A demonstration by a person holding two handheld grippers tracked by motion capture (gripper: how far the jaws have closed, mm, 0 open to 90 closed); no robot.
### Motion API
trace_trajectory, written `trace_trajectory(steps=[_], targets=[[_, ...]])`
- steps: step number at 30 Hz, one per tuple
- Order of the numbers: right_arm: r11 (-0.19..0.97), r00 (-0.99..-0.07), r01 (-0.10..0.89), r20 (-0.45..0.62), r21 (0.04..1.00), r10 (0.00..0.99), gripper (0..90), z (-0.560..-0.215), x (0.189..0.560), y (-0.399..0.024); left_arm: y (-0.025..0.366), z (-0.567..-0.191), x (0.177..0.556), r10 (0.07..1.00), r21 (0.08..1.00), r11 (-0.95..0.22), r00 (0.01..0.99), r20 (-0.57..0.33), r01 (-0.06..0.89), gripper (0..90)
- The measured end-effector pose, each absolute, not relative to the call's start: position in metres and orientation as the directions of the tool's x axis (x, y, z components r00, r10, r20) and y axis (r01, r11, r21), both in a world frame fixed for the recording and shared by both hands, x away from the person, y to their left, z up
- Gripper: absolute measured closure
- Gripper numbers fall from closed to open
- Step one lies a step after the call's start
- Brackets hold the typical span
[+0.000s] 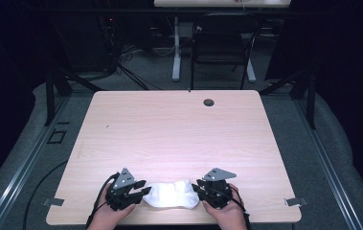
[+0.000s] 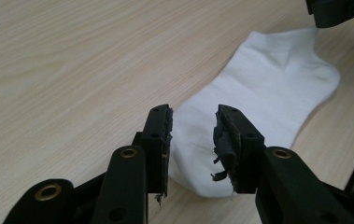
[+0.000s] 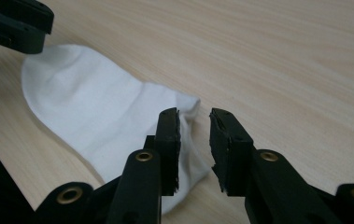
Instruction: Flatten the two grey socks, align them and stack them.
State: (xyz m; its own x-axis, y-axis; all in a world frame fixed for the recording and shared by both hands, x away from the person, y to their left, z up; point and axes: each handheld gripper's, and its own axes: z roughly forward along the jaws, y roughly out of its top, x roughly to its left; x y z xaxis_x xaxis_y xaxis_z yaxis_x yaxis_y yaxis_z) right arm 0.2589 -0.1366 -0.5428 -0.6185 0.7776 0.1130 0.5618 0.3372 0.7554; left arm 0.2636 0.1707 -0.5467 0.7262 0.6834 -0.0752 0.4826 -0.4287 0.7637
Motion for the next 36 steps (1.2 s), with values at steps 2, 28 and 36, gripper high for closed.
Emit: trace_trajectory(steps=[2,28,36], targets=[[0.339,-0.628,0.551,0.112,0.762,0.77,71.9,-0.542,0.258,-0.136,0.169,-0.546,0.261,0.669,0.765,-0.434,0.739,-0.081,0.477,64.5],[0.485,-0.7,0.549,0.058,0.681,0.712,56.4,-0.572,0.256,-0.116,0.162,-0.576,0.26,0.601,0.703,-0.545,0.797,-0.052,0.457,52.5],[0.485,-0.698,0.549,0.054,0.681,0.714,56.7,-0.572,0.258,-0.116,0.162,-0.578,0.263,0.604,0.709,-0.55,0.797,-0.028,0.442,52.1]])
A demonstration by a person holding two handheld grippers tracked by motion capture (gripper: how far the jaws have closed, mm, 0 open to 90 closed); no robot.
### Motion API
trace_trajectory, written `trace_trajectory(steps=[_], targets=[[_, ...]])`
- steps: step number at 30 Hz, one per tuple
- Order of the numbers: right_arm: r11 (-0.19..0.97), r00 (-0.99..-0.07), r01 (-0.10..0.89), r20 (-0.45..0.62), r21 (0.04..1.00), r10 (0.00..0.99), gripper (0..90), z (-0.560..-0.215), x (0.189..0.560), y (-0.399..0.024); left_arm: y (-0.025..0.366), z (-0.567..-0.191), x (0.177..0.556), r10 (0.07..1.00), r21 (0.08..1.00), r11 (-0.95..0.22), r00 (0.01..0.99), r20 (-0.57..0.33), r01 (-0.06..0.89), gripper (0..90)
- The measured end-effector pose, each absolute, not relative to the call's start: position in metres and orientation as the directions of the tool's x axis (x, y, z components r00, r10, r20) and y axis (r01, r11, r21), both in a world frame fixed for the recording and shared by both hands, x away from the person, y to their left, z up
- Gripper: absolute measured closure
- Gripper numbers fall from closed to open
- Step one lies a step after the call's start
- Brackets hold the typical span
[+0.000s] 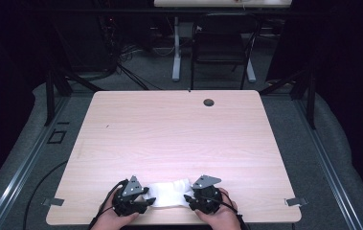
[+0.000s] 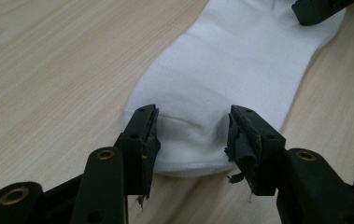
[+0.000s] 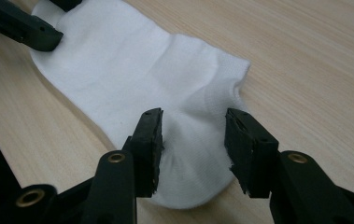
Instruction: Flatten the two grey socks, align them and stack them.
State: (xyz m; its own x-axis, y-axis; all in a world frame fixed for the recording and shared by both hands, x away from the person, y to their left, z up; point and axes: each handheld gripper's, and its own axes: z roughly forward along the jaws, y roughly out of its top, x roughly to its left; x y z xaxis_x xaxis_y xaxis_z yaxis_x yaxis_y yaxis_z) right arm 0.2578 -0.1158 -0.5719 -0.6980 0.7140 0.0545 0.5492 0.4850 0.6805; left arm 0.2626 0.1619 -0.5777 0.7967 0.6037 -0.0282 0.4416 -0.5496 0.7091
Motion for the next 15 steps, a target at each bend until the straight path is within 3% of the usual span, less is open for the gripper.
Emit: trace_trajectory(steps=[15], targets=[[0.437,-0.666,0.552,0.06,0.71,0.744,56.8,-0.575,0.283,-0.113,0.163,-0.582,0.288,0.641,0.738,-0.5,0.767,-0.036,0.453,50.6]])
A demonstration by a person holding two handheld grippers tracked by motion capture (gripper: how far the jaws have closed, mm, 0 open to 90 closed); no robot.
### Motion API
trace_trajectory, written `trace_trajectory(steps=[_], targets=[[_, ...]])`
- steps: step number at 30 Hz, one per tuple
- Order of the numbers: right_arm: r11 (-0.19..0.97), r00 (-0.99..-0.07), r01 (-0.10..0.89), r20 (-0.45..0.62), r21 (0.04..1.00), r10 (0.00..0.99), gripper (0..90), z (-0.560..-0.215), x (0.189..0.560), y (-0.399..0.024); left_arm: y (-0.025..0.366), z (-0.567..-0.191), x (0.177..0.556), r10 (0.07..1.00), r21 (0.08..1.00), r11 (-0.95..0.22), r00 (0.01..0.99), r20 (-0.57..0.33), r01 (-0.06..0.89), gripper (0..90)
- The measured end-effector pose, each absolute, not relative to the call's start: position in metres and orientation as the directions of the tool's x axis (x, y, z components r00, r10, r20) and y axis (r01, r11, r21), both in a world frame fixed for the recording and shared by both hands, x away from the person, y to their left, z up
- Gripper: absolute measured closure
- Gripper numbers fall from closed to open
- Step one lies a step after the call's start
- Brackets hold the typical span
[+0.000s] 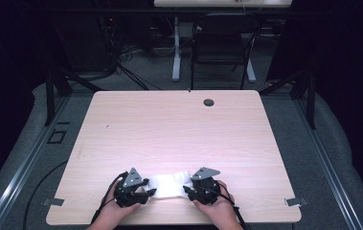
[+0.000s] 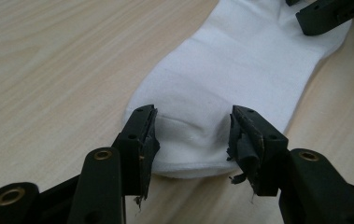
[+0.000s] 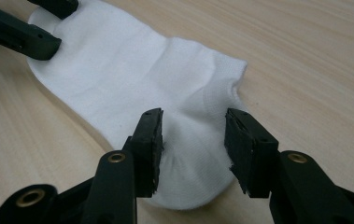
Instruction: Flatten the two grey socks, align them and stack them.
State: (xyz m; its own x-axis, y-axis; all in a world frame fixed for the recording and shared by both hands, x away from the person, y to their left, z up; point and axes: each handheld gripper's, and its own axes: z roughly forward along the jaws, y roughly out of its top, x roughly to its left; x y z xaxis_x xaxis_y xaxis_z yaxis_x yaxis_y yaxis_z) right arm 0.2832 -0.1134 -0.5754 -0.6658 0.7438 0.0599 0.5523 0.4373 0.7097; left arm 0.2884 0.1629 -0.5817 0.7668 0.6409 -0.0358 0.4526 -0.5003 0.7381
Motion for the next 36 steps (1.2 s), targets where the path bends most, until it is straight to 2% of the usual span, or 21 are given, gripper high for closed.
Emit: trace_trajectory(steps=[9,19,24,36], targets=[[0.382,-0.632,0.563,0.084,0.733,0.771,57.6,-0.579,0.304,-0.113,0.165,-0.585,0.308,0.66,0.761,-0.467,0.75,-0.039,0.451,50.5],[0.382,-0.628,0.561,0.076,0.734,0.775,57.3,-0.579,0.312,-0.116,0.164,-0.587,0.323,0.677,0.773,-0.424,0.732,-0.075,0.471,50.3],[0.373,-0.623,0.557,0.076,0.742,0.778,56.6,-0.58,0.311,-0.115,0.162,-0.586,0.321,0.679,0.772,-0.434,0.732,-0.058,0.464,48.9],[0.347,-0.615,0.564,0.1,0.749,0.782,52.9,-0.58,0.31,-0.114,0.162,-0.585,0.322,0.682,0.773,-0.41,0.725,-0.092,0.484,44.8]])
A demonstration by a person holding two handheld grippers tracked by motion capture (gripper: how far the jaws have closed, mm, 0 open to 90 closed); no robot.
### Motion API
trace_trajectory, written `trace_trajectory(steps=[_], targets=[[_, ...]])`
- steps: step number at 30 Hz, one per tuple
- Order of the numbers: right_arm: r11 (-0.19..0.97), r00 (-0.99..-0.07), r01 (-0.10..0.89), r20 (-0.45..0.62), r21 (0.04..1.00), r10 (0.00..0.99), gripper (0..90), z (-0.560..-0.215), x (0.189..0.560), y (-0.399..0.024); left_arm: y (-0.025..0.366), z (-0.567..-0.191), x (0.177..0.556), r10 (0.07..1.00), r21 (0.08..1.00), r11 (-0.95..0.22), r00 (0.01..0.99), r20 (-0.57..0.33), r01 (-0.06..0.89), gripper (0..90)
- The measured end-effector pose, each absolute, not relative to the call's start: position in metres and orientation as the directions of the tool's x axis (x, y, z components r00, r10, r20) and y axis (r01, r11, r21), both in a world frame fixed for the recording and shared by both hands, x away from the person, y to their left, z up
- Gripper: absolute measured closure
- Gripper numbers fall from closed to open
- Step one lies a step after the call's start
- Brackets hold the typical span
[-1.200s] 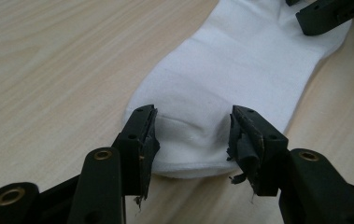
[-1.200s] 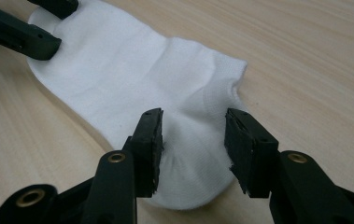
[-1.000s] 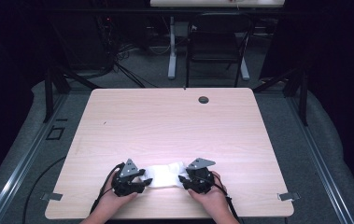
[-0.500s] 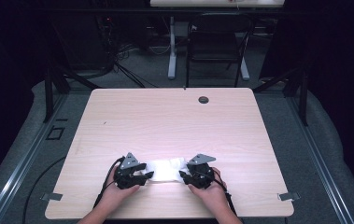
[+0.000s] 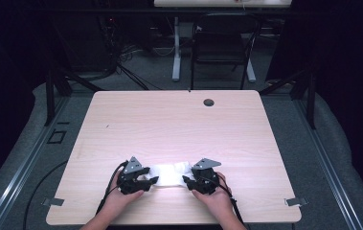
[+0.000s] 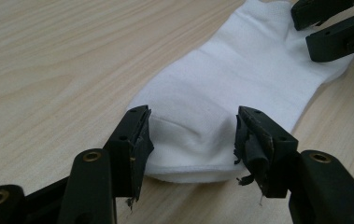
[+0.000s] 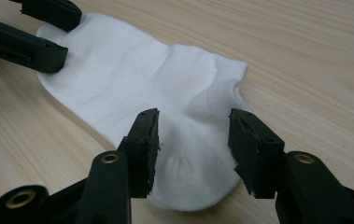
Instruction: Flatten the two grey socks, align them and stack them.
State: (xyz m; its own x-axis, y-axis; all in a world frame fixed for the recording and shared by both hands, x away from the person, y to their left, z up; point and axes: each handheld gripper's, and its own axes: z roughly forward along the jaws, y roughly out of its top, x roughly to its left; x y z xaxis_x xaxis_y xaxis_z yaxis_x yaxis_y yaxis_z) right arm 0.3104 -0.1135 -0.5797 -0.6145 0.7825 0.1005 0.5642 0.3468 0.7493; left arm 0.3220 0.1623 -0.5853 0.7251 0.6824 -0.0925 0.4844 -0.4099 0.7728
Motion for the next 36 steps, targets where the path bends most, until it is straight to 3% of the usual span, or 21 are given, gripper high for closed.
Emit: trace_trajectory(steps=[13,25,36], targets=[[0.311,-0.621,0.54,0.121,0.782,0.774,45.7,-0.56,0.301,-0.12,0.171,-0.56,0.312,0.674,0.803,-0.401,0.736,-0.068,0.441,39.2],[0.282,-0.623,0.535,0.146,0.796,0.769,46.8,-0.54,0.28,-0.142,0.182,-0.542,0.295,0.673,0.793,-0.403,0.735,-0.082,0.457,36.9],[0.237,-0.584,0.541,0.157,0.807,0.797,49.8,-0.544,0.265,-0.165,0.205,-0.55,0.29,0.707,0.774,-0.398,0.702,-0.083,0.493,37.1]])
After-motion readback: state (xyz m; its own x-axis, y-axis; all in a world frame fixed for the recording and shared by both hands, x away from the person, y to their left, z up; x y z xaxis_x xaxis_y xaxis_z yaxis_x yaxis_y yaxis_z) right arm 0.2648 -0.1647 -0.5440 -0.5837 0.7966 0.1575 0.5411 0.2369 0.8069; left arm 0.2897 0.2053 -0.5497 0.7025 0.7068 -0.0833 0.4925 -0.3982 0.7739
